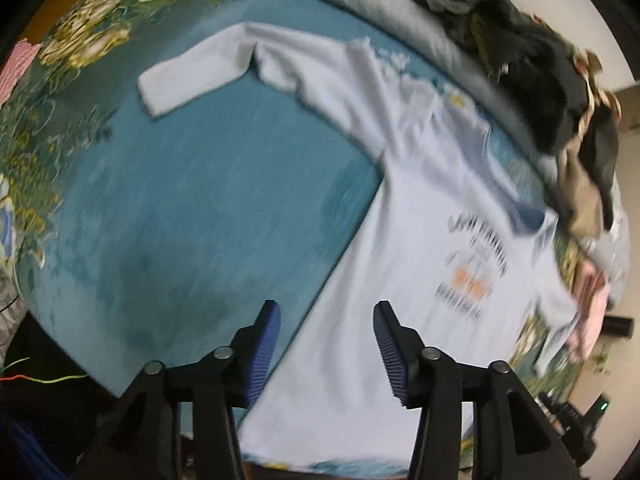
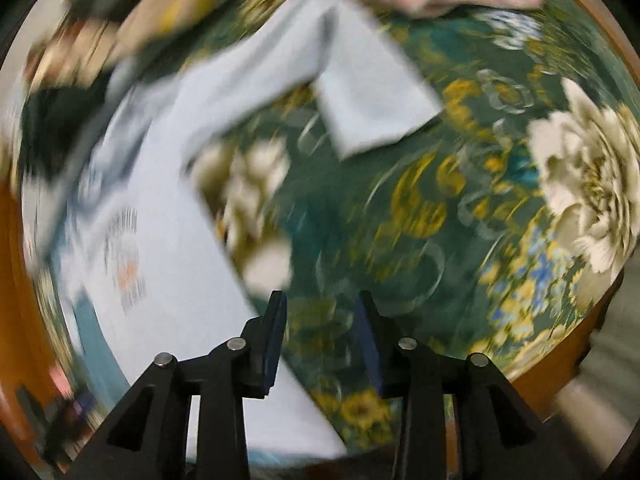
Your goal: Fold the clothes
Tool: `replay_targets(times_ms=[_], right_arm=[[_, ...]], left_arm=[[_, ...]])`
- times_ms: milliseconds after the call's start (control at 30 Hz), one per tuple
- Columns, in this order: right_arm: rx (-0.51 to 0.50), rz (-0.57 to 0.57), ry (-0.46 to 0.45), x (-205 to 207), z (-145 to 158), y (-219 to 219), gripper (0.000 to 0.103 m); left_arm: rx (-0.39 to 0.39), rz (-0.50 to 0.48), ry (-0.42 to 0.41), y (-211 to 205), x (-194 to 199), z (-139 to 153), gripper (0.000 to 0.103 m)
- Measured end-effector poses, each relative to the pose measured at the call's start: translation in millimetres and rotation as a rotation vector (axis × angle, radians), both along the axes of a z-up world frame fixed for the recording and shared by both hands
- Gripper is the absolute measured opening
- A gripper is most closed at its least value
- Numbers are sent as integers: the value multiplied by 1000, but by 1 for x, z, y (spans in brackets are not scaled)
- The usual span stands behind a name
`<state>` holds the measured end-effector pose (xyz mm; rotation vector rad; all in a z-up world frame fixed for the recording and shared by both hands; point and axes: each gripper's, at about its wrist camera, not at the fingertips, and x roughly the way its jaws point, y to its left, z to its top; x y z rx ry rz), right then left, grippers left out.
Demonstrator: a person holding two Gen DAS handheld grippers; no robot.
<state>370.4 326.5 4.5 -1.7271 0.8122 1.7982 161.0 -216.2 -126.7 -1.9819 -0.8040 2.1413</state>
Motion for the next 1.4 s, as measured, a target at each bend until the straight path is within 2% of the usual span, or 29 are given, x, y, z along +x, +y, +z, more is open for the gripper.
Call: replay_targets(times_ms=[133,233,367,433,500,567,667,733,800,833,967,1100,1300,1400], right_arm=[[-2,-227,69,-9,13,65,37],[-5,-300,95,-10,11,89,37],[-17,-333,77,-14,-6,129,37],[-31,-340,65,-20,-28,135,37],[-50,-356,56,-24,-47,143,37],[-79,-395,84,-22,-56,154,37],[-95,-389,106,-26,-55,156,40],[-105,-384,120,-29,-54,157,37],[-116,-380,135,-31,-53,158,23],[-121,-377,142,-33,-52,159,9],[-142,-368,171,-38,-50,162,3],[-67,-285,185,-51,-18,186,3],[170,-116,125,-67,30,237,3],[178,-73,101,-81,30,259,3]], left_arm=[[12,1,21,23,-55,11,57],[0,-15,32,29,-95,19,58],[0,-23,39,46,-108,36,62],[-14,-27,40,60,-111,41,62],[-20,-11,32,69,-104,44,62],[-19,8,14,76,-96,44,63],[-22,27,-27,92,-86,41,63],[-15,34,-53,104,-82,39,63],[-10,31,-55,118,-81,40,63],[-10,24,-56,125,-80,42,63],[-7,-20,-40,153,-83,53,63],[-24,-49,-4,167,-86,68,63],[-28,-23,2,164,-89,76,63],[-33,1,-12,157,-89,72,63]])
